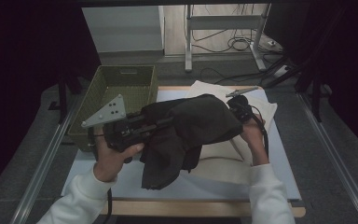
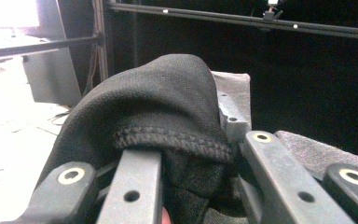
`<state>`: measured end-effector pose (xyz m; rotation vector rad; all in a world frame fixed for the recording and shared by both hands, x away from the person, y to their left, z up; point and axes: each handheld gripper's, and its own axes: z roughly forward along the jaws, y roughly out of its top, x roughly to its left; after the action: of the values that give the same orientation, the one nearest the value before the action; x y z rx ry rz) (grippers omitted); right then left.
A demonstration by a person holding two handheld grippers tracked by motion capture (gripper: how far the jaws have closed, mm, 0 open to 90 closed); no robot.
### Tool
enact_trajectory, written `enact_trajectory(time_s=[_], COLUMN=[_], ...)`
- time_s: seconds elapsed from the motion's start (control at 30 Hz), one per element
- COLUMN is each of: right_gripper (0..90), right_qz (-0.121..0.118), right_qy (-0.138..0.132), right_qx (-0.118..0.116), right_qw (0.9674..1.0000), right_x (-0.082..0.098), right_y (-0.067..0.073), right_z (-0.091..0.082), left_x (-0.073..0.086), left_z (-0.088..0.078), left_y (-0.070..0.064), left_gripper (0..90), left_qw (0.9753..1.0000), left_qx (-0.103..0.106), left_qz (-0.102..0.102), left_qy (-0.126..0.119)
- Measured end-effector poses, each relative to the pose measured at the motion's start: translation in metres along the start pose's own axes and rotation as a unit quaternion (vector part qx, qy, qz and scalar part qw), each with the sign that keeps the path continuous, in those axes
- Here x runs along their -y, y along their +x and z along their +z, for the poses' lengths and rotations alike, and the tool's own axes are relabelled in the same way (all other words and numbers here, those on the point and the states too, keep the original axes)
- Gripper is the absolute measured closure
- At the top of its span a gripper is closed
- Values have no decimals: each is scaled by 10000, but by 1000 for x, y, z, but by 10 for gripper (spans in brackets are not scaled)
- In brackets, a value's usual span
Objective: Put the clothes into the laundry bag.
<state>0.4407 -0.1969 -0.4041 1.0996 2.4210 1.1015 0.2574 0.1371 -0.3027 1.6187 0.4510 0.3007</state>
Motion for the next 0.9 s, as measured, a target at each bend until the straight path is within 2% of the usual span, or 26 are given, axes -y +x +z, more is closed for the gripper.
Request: enact_trajectory(time_s=[0.9], right_gripper=[865], right_qz=[77], right_qy=[-84], right_qx=[-16], right_qw=[9999], right_x=[0], right_y=[-3], right_z=[-5], left_x=[27], left_z=[13], left_y=[-5], left_gripper=[749], left_qw=[9994], left_qx=[133], left_qz=[-133], left_qy=[303])
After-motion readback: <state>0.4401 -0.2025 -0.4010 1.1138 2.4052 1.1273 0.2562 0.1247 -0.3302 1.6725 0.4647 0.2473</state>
